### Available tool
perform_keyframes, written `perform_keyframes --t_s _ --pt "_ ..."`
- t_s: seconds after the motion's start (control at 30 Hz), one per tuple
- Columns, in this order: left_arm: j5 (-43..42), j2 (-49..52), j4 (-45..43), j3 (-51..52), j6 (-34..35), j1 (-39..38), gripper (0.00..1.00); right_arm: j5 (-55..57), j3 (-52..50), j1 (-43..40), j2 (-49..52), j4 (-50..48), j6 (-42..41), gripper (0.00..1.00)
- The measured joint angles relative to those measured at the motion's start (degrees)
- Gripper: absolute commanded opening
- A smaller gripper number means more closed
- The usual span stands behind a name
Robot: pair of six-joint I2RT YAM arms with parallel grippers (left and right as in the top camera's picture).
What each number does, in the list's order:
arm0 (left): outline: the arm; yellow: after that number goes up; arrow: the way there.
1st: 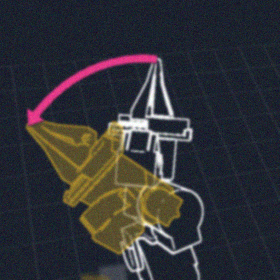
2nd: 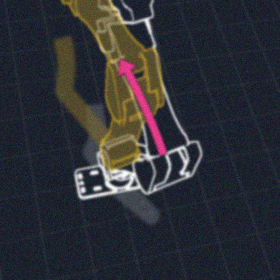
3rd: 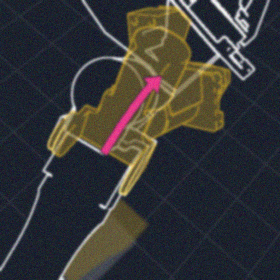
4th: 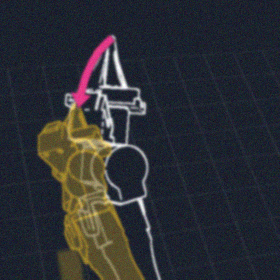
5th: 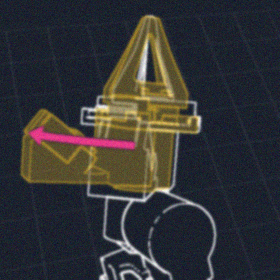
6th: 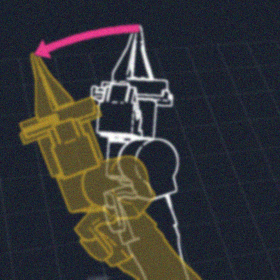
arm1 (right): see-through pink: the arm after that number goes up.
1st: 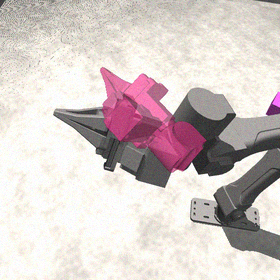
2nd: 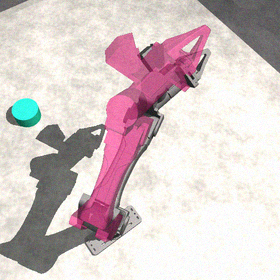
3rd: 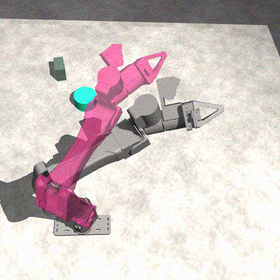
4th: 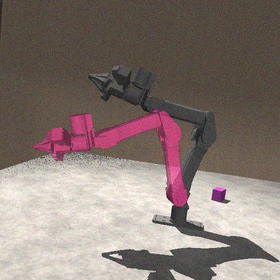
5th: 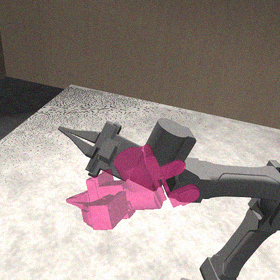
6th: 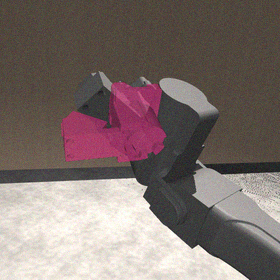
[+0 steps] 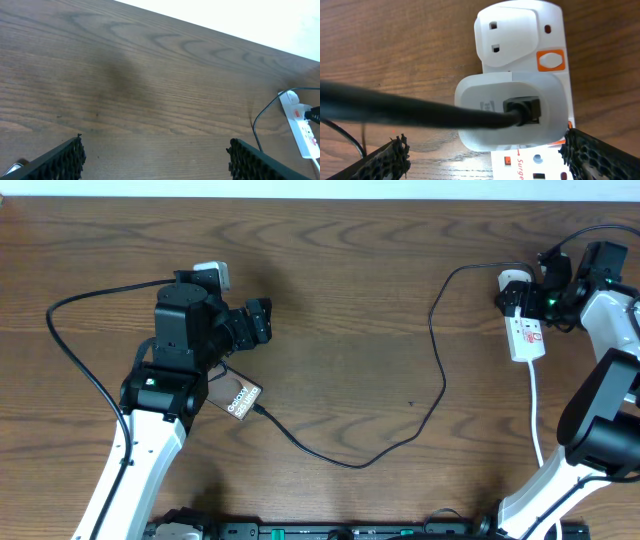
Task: Plug charger to phone and switch on socket
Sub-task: 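Move the right gripper over the power strip's orange switch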
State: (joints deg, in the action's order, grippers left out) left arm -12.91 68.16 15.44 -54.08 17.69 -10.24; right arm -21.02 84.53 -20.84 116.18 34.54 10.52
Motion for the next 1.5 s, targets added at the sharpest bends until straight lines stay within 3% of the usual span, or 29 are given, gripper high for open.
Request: perform_keyframes --t_s 1.5 --pt "0.0 0.0 0.8 0.0 0.0 0.0 0.89 4.3 0.5 2.3 2.8 -0.3 -3.0 0.98"
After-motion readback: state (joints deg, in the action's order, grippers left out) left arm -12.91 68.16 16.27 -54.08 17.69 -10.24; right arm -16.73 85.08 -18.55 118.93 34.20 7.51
